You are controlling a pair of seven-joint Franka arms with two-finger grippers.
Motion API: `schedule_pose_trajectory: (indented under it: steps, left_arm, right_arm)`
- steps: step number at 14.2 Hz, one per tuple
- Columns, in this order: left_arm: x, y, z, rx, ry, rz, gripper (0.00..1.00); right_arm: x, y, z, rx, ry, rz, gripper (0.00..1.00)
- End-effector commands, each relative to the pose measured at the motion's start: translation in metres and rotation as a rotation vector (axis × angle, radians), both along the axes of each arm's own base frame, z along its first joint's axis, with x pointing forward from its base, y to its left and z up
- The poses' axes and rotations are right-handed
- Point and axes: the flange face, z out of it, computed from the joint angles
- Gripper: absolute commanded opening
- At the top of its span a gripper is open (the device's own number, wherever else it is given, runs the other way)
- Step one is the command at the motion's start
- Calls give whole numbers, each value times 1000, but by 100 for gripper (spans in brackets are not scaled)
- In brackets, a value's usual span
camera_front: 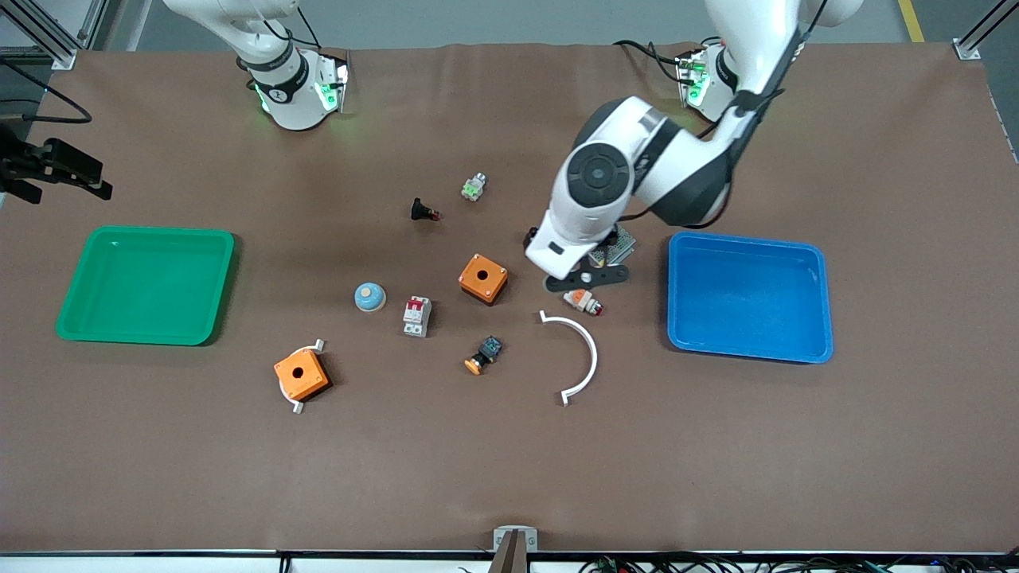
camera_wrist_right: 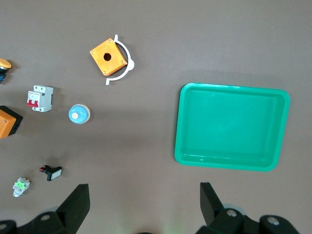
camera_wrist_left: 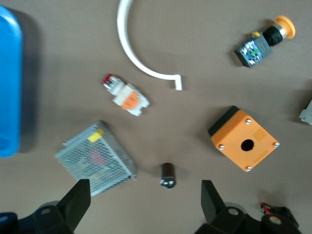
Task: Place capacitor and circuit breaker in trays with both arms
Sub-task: 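Lower the left gripper onto the capacitor while the right gripper reaches the breaker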
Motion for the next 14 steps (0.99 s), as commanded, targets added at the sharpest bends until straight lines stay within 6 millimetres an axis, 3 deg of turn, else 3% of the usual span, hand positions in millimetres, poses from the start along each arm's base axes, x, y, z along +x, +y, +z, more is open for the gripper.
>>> schedule_pose_trajectory:
  steps: [1, 4, 6, 11, 14]
  left_arm:
    - [-24, -13, -23, -9, -33, 6, 100]
    - [-51, -23, -55, -15, -46, -26, 100]
    - [-60, -26, -71, -33, -68, -20, 100]
    - [-76, -27, -106, -33, -69, -32, 100]
    - [-85, -34, -116, -12, -67, -28, 100]
  right_arm:
    - [1, -10, 1, -11, 0, -11, 100]
    - [18, -12, -22, -13, 33, -8, 100]
    - [27, -13, -26, -15, 2, 0, 100]
    - [66, -16, -107, -6, 111, -1, 100]
    - [75, 15, -121, -5, 104, -34, 100]
